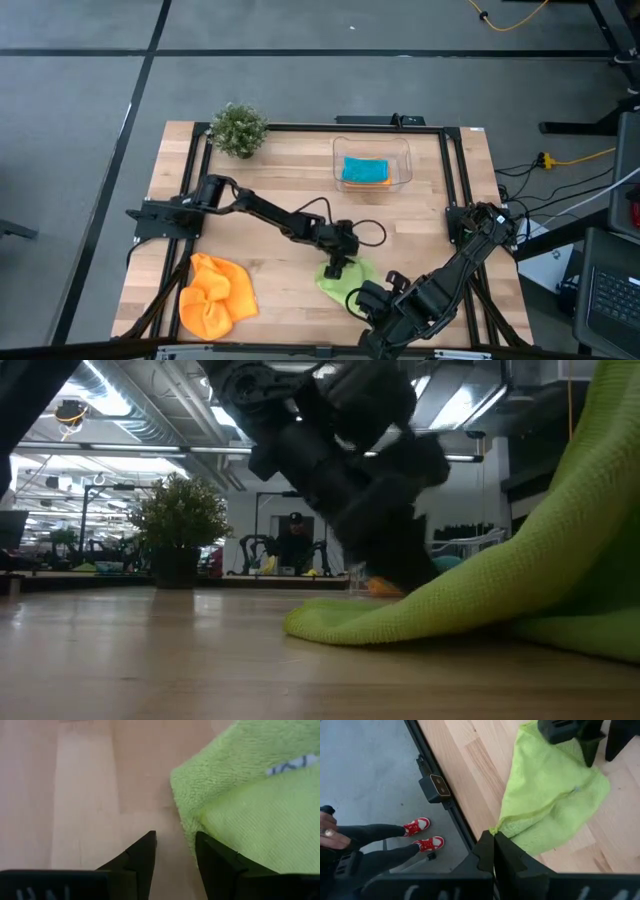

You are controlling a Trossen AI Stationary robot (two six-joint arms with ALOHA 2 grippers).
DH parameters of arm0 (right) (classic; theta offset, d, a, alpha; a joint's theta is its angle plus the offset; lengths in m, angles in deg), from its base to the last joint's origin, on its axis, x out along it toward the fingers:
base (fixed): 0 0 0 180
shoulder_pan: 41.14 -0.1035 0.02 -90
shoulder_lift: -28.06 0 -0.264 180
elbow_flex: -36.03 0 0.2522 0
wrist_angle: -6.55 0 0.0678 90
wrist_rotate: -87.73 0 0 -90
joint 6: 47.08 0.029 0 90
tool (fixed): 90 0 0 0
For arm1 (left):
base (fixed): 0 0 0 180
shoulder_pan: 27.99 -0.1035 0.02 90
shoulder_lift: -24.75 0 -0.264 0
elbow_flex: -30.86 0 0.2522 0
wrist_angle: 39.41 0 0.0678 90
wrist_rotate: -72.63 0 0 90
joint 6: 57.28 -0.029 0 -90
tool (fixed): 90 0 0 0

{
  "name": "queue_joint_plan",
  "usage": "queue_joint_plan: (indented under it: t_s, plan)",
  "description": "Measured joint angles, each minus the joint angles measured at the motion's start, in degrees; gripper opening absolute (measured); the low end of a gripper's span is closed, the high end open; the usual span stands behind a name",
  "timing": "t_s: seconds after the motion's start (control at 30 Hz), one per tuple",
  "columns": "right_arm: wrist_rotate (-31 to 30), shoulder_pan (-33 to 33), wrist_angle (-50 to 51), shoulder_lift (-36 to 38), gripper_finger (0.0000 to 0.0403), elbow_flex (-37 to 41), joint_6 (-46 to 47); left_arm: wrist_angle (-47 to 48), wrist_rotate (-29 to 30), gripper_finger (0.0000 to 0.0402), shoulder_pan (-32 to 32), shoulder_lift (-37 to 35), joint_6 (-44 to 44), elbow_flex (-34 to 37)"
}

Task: Fold microfiber towels
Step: Fold the green microfiber cloth

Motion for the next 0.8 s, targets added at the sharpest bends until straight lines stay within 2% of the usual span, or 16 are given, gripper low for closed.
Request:
queue_joint_plan:
  t_s: [0.13, 0.27, 0.4, 0.53, 0.73, 0.8]
  plan:
    - [-0.02, -0.02, 0.2, 0.0, 0.0, 0.0, 0.4, 3.3, -3.78, 0.0135, -0.7, -0.32, -0.46, -0.23]
    - [-0.02, -0.02, 0.42, 0.0, 0.0, 0.0, 0.41, -0.16, -2.91, 0.0135, 0.12, -0.12, -0.86, 0.03]
    - [-0.04, -0.02, 0.42, 0.0, 0.0, 0.0, 0.67, -3.58, -6.63, 0.0135, 0.85, 0.08, -1.09, 0.06]
    - [-0.04, -0.01, 0.43, 0.0, 0.0, 0.0, 0.69, -3.06, -9.59, 0.0135, 1.68, 0.03, -1.65, 0.08]
    - [-0.43, 0.0, 1.4, 0.0, 0.0, 0.0, 0.4, -3.0, -9.59, 0.0135, 3.39, 0.03, -1.67, 0.06]
    - [-2.49, -0.02, 3.49, 0.0, 0.0, 0.15, 0.86, 0.54, -5.12, 0.0135, 4.15, -0.03, -1.54, 0.04]
